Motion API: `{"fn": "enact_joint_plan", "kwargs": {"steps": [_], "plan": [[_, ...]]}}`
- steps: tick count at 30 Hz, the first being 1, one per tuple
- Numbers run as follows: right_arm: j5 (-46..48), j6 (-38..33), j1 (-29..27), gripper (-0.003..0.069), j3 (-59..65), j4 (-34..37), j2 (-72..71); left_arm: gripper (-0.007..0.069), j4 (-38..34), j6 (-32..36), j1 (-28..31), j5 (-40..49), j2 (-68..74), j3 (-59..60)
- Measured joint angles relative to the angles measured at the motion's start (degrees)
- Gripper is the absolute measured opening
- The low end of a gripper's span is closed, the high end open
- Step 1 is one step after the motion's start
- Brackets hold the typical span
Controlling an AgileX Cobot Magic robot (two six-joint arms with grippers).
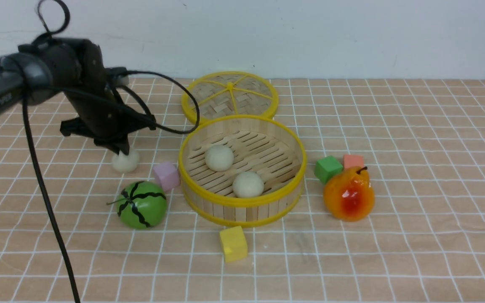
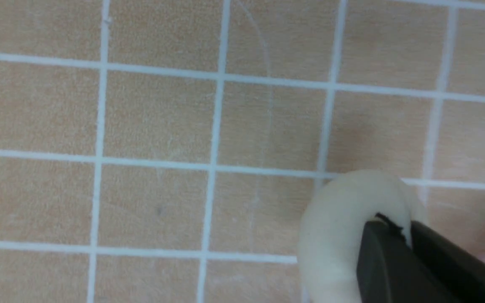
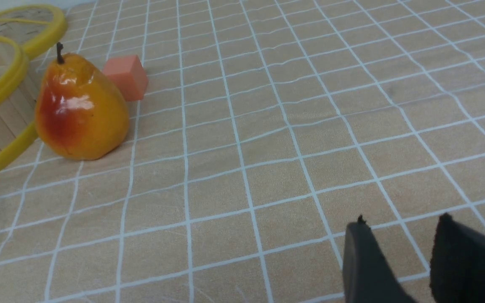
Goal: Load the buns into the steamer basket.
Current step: Use the left arm to put the steamed stuffed bun into the steamer
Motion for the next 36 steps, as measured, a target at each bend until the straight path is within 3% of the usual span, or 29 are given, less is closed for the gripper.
{"fn": "enact_joint_plan", "kwargs": {"steps": [4, 10, 16, 21, 25, 30, 33, 36], "plan": [[0.00, 0.00, 0.00, 0.0241, 0.00, 0.00, 0.00, -0.0008, -6.29, 3.64, -1.12, 2.22, -4.25, -4.50], [0.00, 0.00, 0.00, 0.0241, 0.00, 0.00, 0.00, -0.0008, -14.22, 6.52, -10.16, -2.61, -6.15, -8.59], [0.00, 0.00, 0.00, 0.0241, 0.00, 0.00, 0.00, 0.0007, -11.34, 6.06, -18.93, -10.30, 1.51, -8.59], [0.00, 0.00, 0.00, 0.0241, 0.00, 0.00, 0.00, 0.0049, -6.24, -0.06, -20.39, -13.52, 6.51, -8.53], [0.00, 0.00, 0.00, 0.0241, 0.00, 0.00, 0.00, 0.0144, -3.32, -5.42, -20.34, -14.18, 7.69, -8.53], [0.00, 0.00, 0.00, 0.0241, 0.00, 0.00, 0.00, 0.0307, -2.71, -6.48, -20.34, -12.64, 7.11, -8.53], [0.00, 0.00, 0.00, 0.0241, 0.00, 0.00, 0.00, 0.0454, -1.71, -6.56, -20.34, -8.88, 3.56, -8.53], [0.00, 0.00, 0.00, 0.0241, 0.00, 0.00, 0.00, 0.0516, 0.32, -6.07, -20.34, -5.16, -1.73, -8.48]]}}
